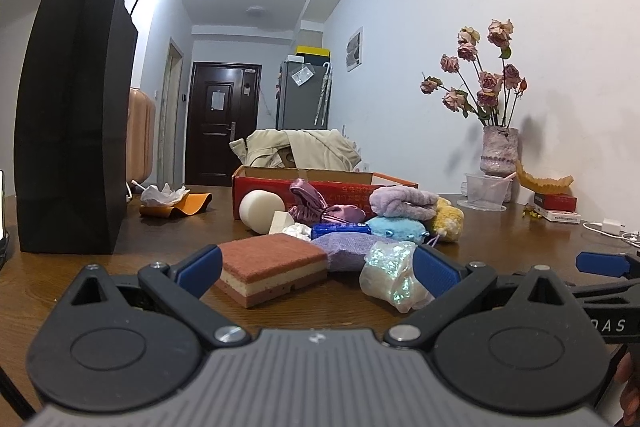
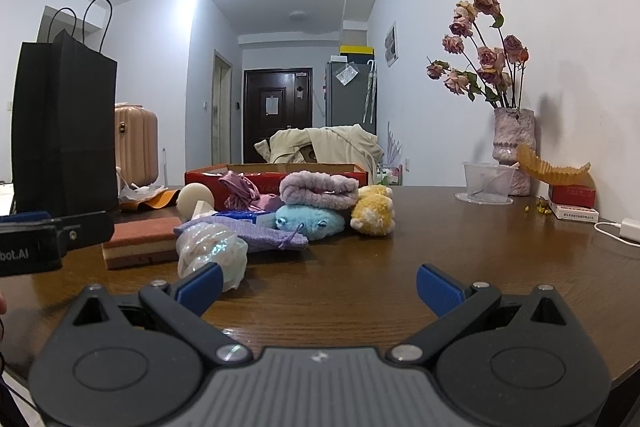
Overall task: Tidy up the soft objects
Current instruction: 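Grasp the red-and-cream sponge block with the left tool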
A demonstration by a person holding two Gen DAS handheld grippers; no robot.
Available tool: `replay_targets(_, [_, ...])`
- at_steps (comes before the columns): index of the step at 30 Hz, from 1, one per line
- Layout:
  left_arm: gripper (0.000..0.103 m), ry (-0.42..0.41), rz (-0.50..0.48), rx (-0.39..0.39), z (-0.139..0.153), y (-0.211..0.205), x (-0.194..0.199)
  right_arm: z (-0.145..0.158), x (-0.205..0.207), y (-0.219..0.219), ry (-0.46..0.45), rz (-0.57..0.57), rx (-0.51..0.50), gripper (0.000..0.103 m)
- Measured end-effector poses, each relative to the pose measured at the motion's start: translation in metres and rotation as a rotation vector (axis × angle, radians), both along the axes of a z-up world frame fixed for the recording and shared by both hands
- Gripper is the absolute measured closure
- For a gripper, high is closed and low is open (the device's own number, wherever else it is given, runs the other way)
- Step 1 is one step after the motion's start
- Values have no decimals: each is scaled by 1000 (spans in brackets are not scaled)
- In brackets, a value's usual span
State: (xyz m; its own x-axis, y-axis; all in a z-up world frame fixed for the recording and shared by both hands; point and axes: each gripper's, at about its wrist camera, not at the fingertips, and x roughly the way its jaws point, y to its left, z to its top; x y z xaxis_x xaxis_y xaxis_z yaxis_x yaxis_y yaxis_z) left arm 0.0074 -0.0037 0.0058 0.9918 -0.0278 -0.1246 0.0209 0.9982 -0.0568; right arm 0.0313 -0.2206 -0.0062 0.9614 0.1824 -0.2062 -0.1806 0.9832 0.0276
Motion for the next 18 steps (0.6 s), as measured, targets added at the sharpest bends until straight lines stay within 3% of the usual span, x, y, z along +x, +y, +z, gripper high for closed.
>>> replay_targets(3, [0,16,-1,-3,10,4,5,11,6,-2,16,14,12,0])
replay_targets(8, [0,124,44,10,34,15,38,44,36,-1,101,65,74,4])
replay_targets(12, [3,255,64,-56,42,33,71,64,71,5,184,156,133,29])
replay_targets(15, [24,342,85,-126,39,50,92,75,105,22,262,255,131,39])
replay_targets(17, [43,408,80,-183,33,62,106,78,134,40,322,332,129,49])
replay_targets(18, [46,439,77,-214,30,68,113,78,143,49,342,354,129,55])
